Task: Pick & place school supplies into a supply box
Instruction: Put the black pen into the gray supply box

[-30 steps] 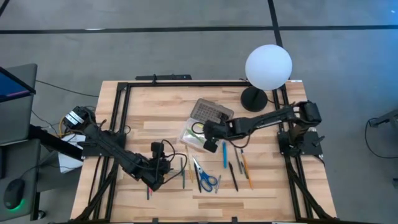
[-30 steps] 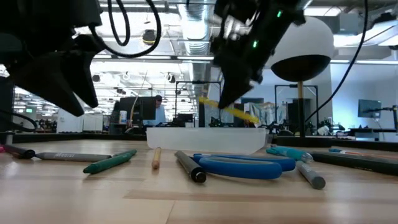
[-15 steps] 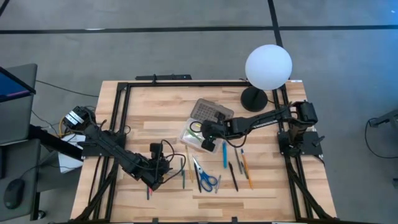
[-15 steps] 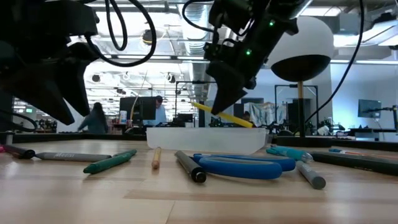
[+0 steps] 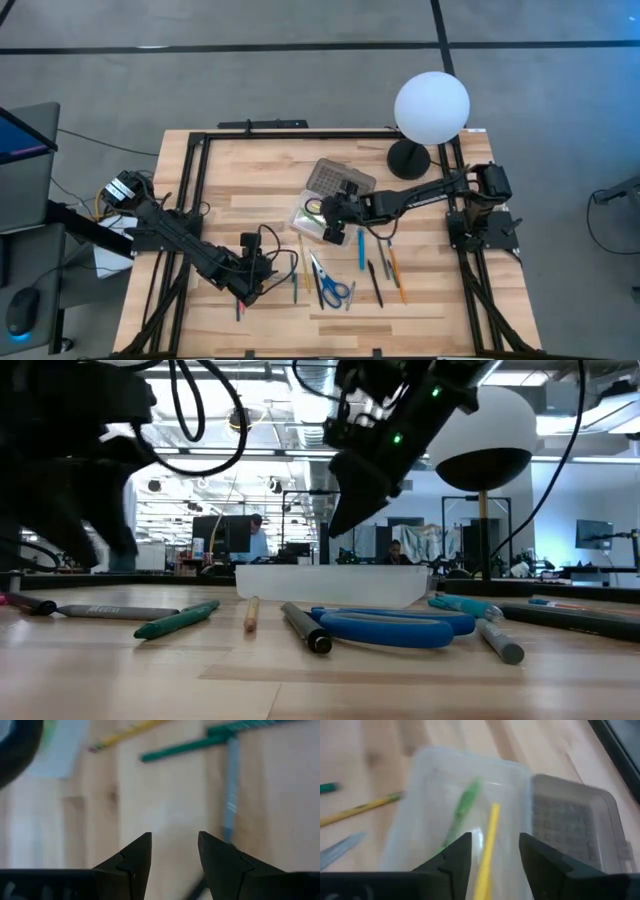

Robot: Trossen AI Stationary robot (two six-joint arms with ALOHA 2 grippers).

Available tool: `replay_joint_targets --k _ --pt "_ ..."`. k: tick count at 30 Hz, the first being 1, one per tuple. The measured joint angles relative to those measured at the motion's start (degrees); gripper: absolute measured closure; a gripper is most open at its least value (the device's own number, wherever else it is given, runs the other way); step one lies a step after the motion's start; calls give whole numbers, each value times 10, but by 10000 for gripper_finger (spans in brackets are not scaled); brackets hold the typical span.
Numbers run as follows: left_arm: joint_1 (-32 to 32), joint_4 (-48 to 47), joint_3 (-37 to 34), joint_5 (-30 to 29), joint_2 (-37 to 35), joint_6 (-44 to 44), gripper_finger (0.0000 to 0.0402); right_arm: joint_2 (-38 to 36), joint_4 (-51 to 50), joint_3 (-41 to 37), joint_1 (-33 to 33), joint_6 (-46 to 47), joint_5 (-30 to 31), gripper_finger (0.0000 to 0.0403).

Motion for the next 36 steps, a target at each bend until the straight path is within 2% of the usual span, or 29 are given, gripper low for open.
replay_joint_targets --k 3,8,12,17,21,25,28,32,36 --pt "0 -2 0 50 0 0 245 -2 6 0 24 -28 1 239" --pt "0 -24 0 82 0 -5 245 -10 7 1 60 -77 13 244" --pt "-3 -59 0 82 0 -6 245 -17 -6 0 89 -109 13 251" --pt "-2 -103 0 75 0 -14 245 -16 -44 0 124 -104 12 259" --pt "-3 -102 -1 82 0 -9 245 -16 -70 0 153 -93 13 266" --pt "-2 -53 -35 92 0 6 245 -16 -80 0 190 -75 14 274" --pt "-2 -14 -63 98 -3 4 245 -16 -85 0 221 -69 44 281" --pt "-2 -11 -73 96 -3 -3 245 -24 -97 0 259 -56 96 286" --pt "1 -12 -73 98 -2 0 250 -49 -135 1 292 6 137 287"
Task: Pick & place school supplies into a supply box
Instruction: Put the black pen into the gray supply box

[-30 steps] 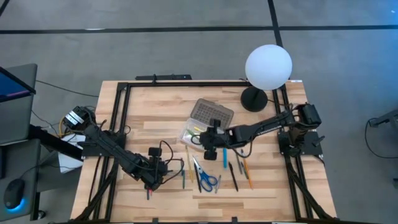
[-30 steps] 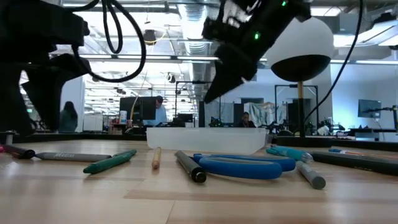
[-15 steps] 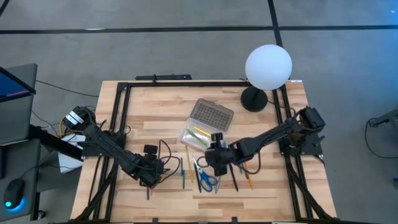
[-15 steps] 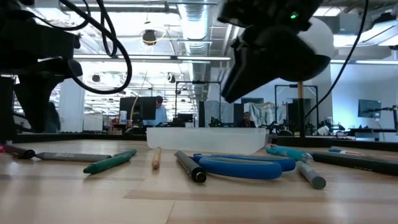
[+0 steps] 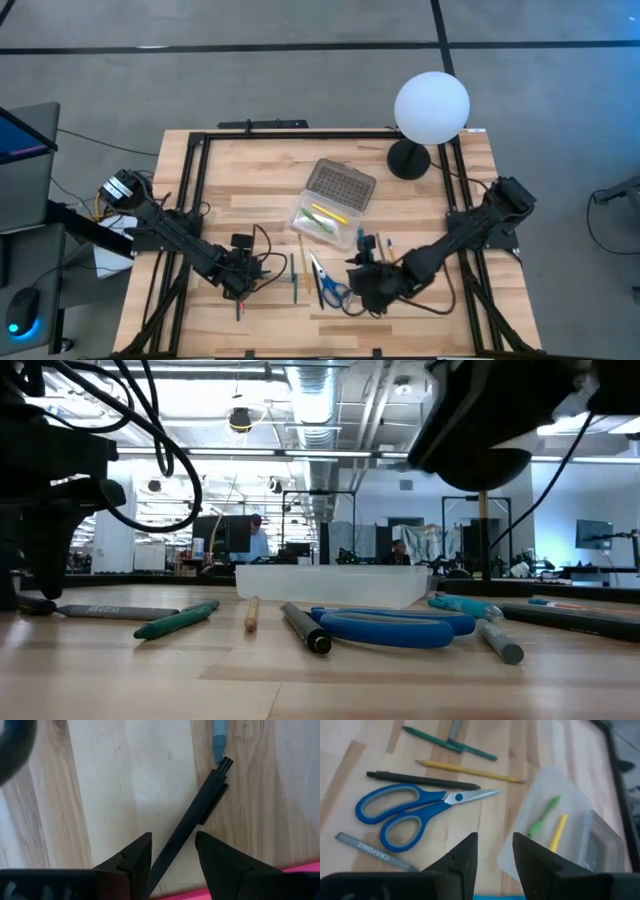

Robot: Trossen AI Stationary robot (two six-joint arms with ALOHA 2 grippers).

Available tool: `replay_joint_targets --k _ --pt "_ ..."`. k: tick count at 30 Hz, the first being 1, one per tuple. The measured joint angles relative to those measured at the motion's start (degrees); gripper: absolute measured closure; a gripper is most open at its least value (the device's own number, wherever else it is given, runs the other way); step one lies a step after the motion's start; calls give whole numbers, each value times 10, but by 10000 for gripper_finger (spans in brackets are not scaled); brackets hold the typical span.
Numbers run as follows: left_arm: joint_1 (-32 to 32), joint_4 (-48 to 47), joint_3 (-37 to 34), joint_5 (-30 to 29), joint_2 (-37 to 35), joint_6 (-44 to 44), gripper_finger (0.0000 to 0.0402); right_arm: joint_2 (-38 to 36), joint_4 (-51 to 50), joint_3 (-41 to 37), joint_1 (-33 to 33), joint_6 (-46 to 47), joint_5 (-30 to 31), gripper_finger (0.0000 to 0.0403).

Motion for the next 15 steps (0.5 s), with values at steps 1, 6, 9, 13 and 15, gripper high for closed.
replay_joint_targets --k 1,6,9,13,15 --pt "3 0 0 2 0 0 255 -5 -20 -1 9 22 11 287" --pt "23 0 0 23 1 18 297 -13 -85 -1 53 133 70 287" --pt "36 2 0 35 1 44 325 -8 -113 -1 77 196 86 287" --pt "57 1 0 35 1 90 353 -5 -136 -2 107 277 93 287" --pt "71 0 0 30 1 109 362 -3 -133 -10 124 312 105 287"
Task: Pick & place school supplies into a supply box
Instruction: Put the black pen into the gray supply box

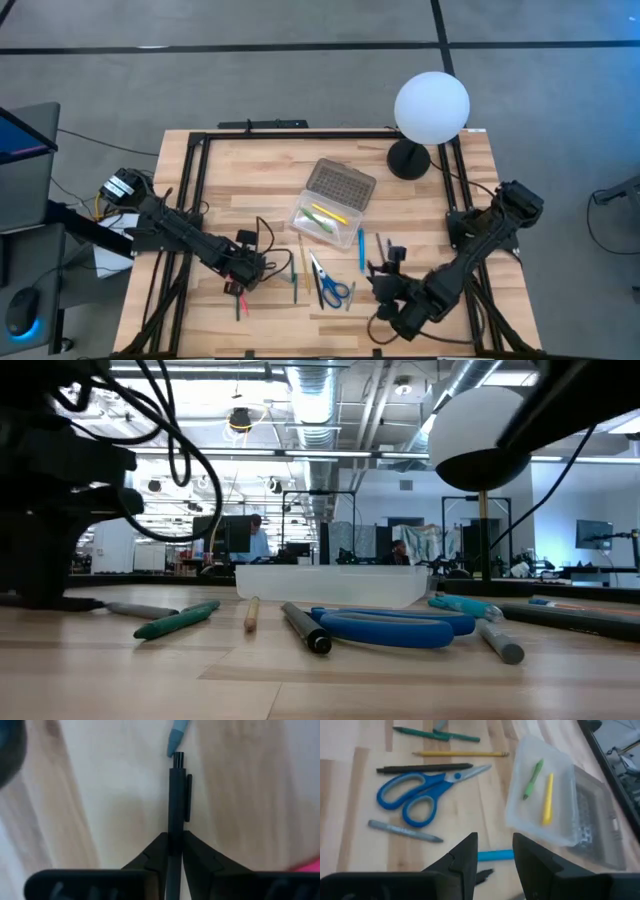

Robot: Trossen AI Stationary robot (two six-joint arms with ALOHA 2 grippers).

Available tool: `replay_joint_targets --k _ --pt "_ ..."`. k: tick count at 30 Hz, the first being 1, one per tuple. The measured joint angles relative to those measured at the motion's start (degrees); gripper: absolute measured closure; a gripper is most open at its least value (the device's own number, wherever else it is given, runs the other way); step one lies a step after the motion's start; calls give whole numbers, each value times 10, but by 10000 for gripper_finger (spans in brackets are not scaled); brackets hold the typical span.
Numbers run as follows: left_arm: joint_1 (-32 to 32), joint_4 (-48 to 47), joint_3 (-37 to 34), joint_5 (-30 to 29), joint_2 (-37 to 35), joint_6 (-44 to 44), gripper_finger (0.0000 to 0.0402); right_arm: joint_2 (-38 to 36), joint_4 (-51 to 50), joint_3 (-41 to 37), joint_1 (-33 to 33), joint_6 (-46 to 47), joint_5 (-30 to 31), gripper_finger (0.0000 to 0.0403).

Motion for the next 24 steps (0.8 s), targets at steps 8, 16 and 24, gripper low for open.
replay_joint_targets --k 8,16,24 --pt "69 -2 -1 -12 1 52 361 1 -23 -33 50 110 11 287" --pt "128 39 -3 -12 1 107 346 1 -26 -33 43 110 11 287" --pt "132 64 -3 -14 2 174 345 1 -25 -45 40 108 11 287"
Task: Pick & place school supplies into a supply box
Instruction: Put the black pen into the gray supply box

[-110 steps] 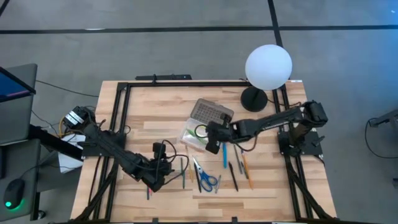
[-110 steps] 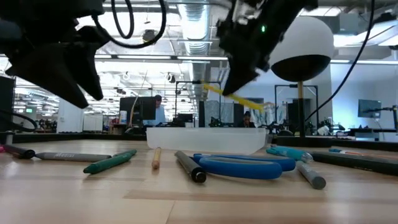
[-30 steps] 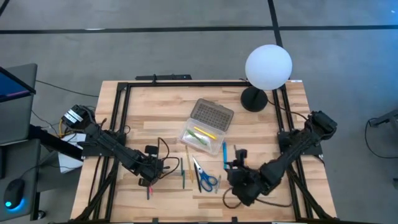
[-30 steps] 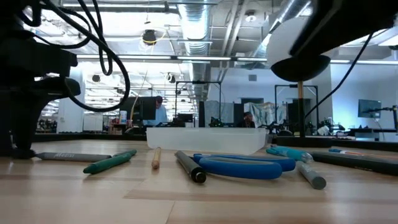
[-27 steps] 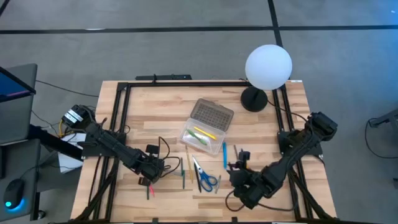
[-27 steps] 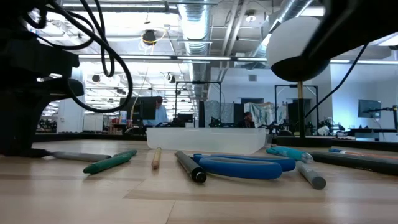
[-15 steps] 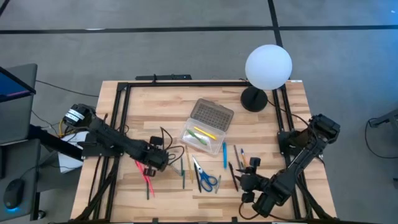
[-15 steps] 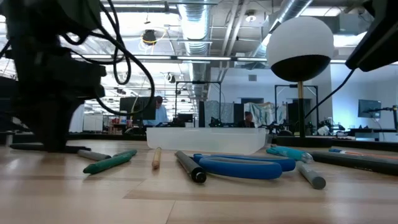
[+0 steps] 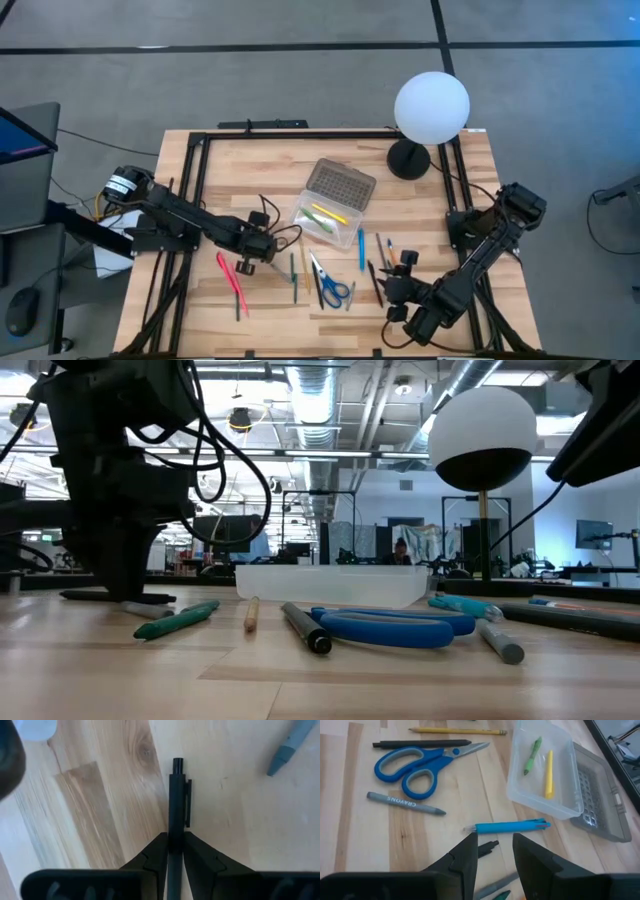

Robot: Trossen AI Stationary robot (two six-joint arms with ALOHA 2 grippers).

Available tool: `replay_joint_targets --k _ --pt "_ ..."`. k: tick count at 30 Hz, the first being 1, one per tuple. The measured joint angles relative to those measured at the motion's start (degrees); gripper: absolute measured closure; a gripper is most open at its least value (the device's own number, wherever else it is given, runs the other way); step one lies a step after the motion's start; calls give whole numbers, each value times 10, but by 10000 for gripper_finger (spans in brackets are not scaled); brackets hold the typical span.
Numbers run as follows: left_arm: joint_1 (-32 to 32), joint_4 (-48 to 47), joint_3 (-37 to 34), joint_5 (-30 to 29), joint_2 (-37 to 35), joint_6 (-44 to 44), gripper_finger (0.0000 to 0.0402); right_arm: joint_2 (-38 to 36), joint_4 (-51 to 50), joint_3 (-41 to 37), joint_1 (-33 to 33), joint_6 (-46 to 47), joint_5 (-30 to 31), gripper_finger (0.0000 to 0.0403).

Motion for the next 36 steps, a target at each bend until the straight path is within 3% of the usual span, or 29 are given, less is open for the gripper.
replay_joint_targets --k 5,10,17,24,36 --pt "0 3 0 2 0 47 345 0 0 -3 -11 0 0 287" --pt "4 16 0 4 0 31 349 0 1 -3 -20 0 0 287" --pt "6 33 1 2 1 19 391 0 1 -3 -19 0 0 287" --pt "6 28 10 -12 2 5 378 0 1 -3 -19 0 0 287" --pt "5 26 44 -20 2 10 400 0 1 -2 -19 0 -1 287"
